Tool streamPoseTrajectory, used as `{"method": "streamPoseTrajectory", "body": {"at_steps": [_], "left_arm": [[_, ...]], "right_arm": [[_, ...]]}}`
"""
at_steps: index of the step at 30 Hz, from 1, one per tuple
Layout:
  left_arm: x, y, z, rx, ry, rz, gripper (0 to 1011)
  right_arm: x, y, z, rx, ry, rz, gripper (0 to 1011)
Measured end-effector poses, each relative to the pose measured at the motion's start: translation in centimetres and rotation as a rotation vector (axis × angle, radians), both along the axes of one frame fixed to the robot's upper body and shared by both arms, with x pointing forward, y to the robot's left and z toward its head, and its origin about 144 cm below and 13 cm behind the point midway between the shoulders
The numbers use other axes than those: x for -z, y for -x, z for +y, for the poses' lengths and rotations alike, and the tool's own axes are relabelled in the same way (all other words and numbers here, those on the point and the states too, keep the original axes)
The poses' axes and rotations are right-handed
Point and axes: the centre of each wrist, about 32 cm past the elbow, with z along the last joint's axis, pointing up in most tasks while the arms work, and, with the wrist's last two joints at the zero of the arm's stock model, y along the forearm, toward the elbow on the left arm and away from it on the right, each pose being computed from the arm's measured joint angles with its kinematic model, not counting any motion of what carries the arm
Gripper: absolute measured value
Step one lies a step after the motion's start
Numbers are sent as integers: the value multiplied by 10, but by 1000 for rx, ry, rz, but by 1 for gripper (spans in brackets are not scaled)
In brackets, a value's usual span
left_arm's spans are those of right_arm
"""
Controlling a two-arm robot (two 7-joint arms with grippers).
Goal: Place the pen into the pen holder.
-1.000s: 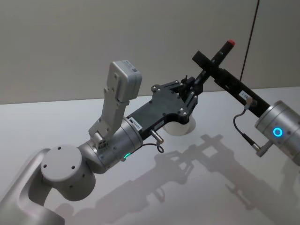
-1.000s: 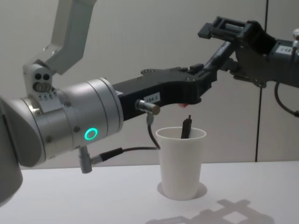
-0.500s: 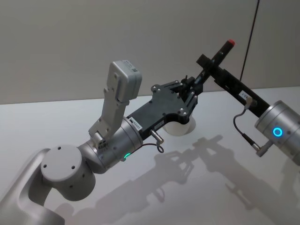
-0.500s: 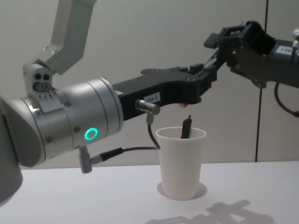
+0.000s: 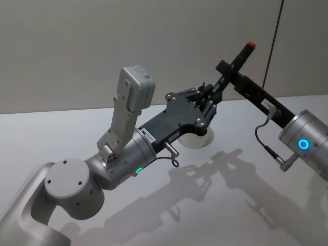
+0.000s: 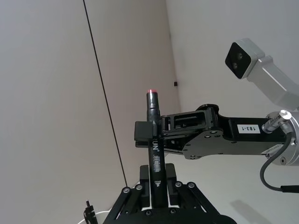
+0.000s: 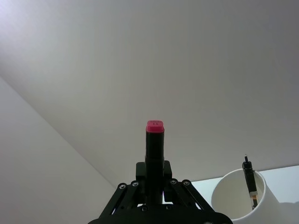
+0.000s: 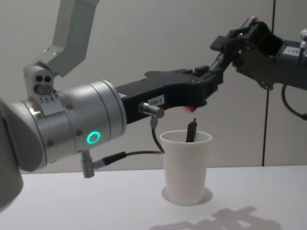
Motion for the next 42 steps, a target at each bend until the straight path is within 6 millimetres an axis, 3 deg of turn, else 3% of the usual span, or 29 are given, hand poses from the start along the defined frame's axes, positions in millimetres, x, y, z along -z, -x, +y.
{"method": "streamPoseTrajectory", "body": {"at_steps": [26, 42], "left_arm": [[0, 0, 0, 0, 0, 0, 967], [0, 0, 0, 0, 0, 0, 1001]], "right_arm": [[0, 0, 0, 0, 1, -1, 184], [0, -5, -4, 17, 17, -73, 183]]}}
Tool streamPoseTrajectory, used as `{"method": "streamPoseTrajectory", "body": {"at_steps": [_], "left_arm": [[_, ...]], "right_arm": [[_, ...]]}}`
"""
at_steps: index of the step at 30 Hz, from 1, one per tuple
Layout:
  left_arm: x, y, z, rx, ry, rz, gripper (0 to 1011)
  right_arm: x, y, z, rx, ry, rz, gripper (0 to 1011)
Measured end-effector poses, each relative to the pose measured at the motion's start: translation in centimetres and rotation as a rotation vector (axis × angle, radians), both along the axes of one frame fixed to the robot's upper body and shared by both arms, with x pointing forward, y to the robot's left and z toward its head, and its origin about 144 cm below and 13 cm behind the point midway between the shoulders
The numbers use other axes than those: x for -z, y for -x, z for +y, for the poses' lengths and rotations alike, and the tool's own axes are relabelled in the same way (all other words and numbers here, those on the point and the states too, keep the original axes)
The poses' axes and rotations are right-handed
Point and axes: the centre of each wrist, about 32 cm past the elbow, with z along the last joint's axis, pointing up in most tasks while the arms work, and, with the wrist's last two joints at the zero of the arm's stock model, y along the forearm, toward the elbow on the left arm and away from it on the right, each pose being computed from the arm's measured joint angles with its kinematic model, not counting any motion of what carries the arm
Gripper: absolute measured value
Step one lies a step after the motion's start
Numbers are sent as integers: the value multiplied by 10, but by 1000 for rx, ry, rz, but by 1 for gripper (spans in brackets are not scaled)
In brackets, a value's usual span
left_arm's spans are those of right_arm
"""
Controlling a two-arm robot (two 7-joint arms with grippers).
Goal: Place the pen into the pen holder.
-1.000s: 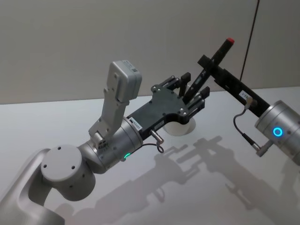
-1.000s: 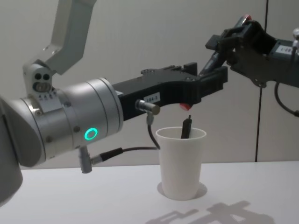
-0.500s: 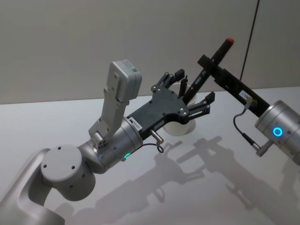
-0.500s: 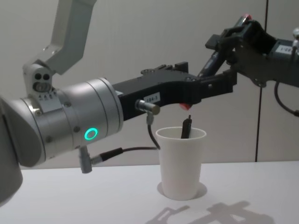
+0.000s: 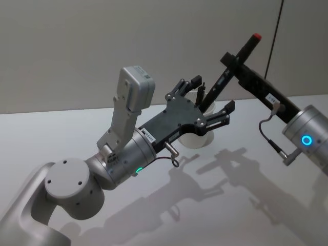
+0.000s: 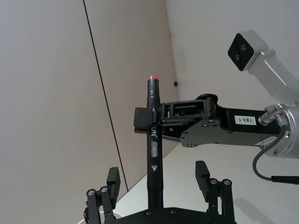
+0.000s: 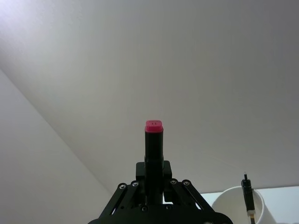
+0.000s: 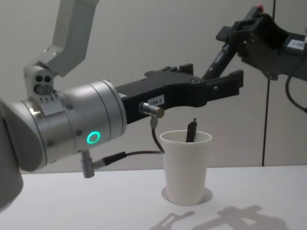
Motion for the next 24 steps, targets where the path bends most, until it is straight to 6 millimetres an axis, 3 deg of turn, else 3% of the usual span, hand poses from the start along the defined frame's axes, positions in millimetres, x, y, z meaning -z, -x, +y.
{"method": "streamPoseTrajectory", "body": {"at_steps": [24], "left_arm": [[0, 0, 0, 0, 0, 0, 1001]], "right_arm": [[2, -20, -17, 59, 162, -167, 183]]}}
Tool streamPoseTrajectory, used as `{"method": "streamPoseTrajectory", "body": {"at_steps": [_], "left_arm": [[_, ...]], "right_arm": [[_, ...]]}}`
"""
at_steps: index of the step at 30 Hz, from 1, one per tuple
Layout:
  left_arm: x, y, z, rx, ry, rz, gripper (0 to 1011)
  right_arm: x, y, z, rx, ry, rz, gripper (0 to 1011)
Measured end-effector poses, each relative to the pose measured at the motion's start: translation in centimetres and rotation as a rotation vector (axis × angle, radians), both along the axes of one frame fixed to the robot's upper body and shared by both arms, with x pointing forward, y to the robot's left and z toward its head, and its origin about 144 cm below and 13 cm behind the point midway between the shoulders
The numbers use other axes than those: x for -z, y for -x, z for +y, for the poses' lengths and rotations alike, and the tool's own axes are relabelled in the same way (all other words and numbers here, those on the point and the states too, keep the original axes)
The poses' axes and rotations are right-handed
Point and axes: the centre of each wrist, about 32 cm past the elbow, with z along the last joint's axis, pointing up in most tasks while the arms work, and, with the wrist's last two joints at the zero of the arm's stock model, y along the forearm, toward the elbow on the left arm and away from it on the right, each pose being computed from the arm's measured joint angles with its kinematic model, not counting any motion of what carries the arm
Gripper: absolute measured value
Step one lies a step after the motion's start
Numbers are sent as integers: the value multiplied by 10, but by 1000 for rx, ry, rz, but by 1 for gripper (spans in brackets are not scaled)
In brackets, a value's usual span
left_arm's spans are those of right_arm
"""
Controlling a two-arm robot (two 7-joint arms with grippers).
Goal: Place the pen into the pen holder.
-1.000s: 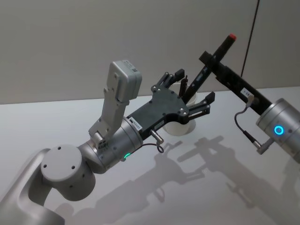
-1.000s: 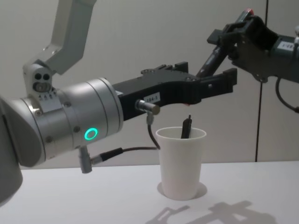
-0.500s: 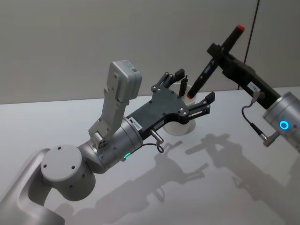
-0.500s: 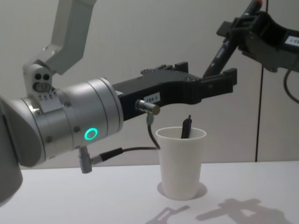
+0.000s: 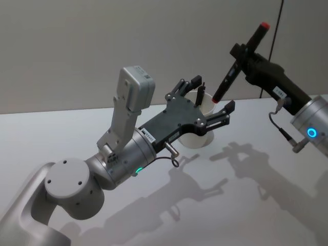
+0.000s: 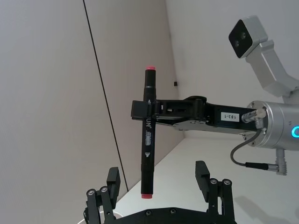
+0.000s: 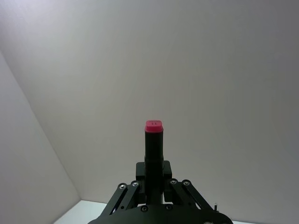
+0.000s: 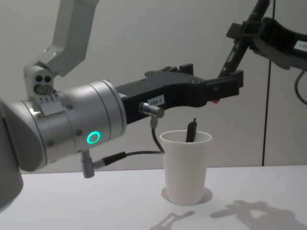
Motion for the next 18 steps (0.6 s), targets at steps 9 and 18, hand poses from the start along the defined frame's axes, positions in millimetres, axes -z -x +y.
{"method": "streamPoseTrajectory", "body": {"at_steps": [9, 18], "left_arm": [[0, 0, 0, 0, 0, 0, 1001], [0, 0, 0, 0, 0, 0, 1001]], "right_arm": [[6, -15, 2, -8, 100, -81, 184], [13, -32, 9, -15, 206, -157, 183]]}}
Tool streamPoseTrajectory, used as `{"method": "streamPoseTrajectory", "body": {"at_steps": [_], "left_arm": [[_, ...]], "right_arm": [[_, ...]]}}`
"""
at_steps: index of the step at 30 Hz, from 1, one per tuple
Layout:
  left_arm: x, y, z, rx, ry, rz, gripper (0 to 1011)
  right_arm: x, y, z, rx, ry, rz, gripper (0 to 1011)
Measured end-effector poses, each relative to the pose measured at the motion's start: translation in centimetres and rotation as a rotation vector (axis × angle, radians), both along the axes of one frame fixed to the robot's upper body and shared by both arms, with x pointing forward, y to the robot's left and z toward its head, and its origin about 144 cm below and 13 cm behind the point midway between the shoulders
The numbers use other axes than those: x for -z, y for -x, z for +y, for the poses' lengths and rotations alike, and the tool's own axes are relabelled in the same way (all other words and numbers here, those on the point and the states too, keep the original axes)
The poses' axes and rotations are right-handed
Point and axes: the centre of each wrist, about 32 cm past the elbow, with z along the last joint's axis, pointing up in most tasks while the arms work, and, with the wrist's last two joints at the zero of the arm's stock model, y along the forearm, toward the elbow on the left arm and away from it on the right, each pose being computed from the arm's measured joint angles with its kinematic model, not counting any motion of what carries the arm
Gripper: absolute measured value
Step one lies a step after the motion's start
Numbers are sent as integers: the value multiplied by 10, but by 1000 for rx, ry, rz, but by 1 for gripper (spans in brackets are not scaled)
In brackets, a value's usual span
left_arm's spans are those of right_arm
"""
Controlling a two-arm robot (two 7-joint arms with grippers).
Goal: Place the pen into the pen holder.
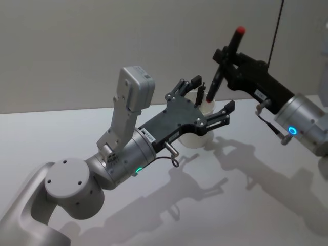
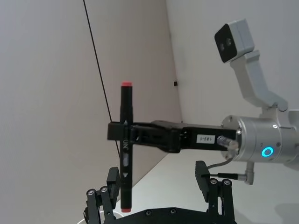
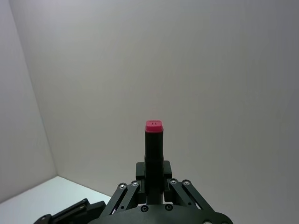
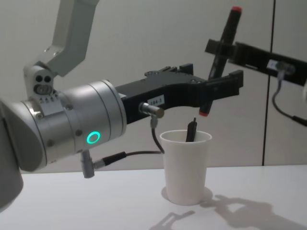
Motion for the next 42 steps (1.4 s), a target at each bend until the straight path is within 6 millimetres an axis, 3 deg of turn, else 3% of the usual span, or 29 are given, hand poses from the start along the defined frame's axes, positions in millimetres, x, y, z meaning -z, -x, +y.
{"method": "streamPoseTrajectory", "body": {"at_steps": [35, 38, 42], "left_arm": [[0, 0, 0, 0, 0, 0, 1001], [0, 0, 0, 0, 0, 0, 1001], [0, 0, 0, 0, 0, 0, 1001]], "right_arm": [[30, -33, 33, 56, 237, -86, 183], [31, -34, 35, 57, 242, -87, 202], [33, -36, 37, 59, 249, -86, 325]]}}
